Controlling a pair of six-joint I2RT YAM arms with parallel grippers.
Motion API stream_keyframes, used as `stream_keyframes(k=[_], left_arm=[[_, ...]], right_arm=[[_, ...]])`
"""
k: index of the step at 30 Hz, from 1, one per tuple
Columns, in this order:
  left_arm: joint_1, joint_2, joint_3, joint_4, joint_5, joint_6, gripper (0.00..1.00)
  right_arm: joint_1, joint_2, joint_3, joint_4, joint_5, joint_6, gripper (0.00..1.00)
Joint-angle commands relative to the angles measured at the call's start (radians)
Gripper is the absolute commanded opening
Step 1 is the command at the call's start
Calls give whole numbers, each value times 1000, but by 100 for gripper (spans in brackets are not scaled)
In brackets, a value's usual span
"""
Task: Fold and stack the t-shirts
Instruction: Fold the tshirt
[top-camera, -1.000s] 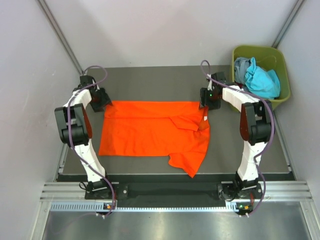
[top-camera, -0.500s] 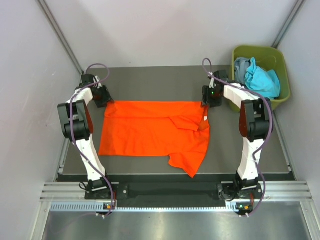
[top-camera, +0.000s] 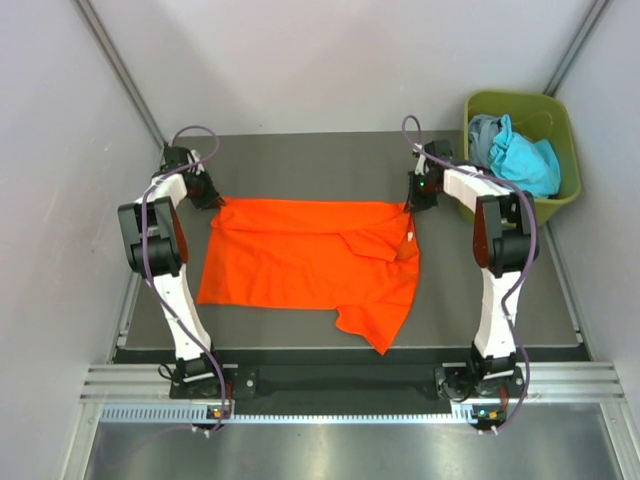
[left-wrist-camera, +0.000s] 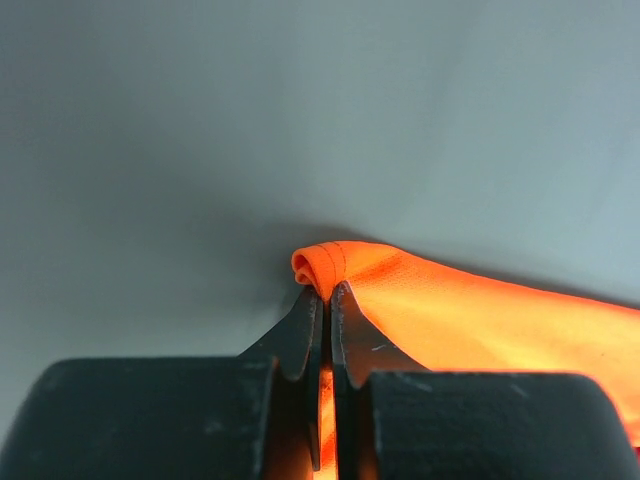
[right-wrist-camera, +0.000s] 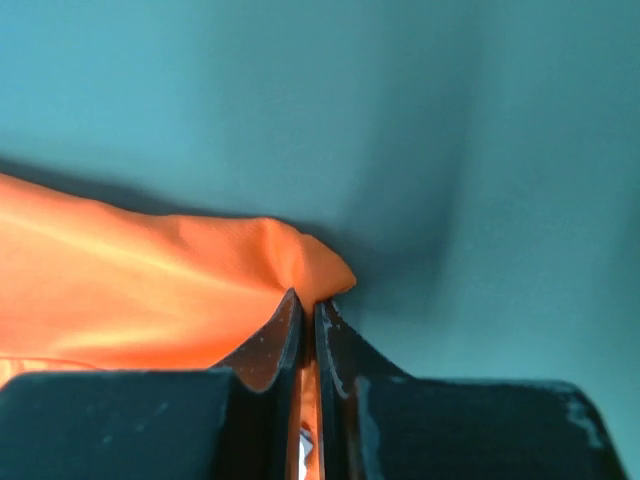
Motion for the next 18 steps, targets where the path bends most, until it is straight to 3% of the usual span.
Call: stream_keyframes(k=[1, 7, 12, 13, 15, 18], left_arm=[[18, 41, 28, 18, -25, -19, 0], [16, 47, 37, 94, -64, -89, 0], [15, 79, 88, 90, -104, -141, 0], [16, 76, 92, 82, -129, -140, 4], [15, 61, 103, 58, -158, -135, 28], [16, -30, 106, -31, -254, -105, 61]], right_arm=[[-4, 26, 44, 39, 4, 8, 0], [-6, 69, 148, 62, 119, 23, 0], [-9, 184, 401, 19, 117, 0, 0], [-9, 225, 440, -4, 114, -2, 0], [-9, 256, 539, -30, 109, 17, 12], [-6, 266, 633, -114, 126, 58, 38]])
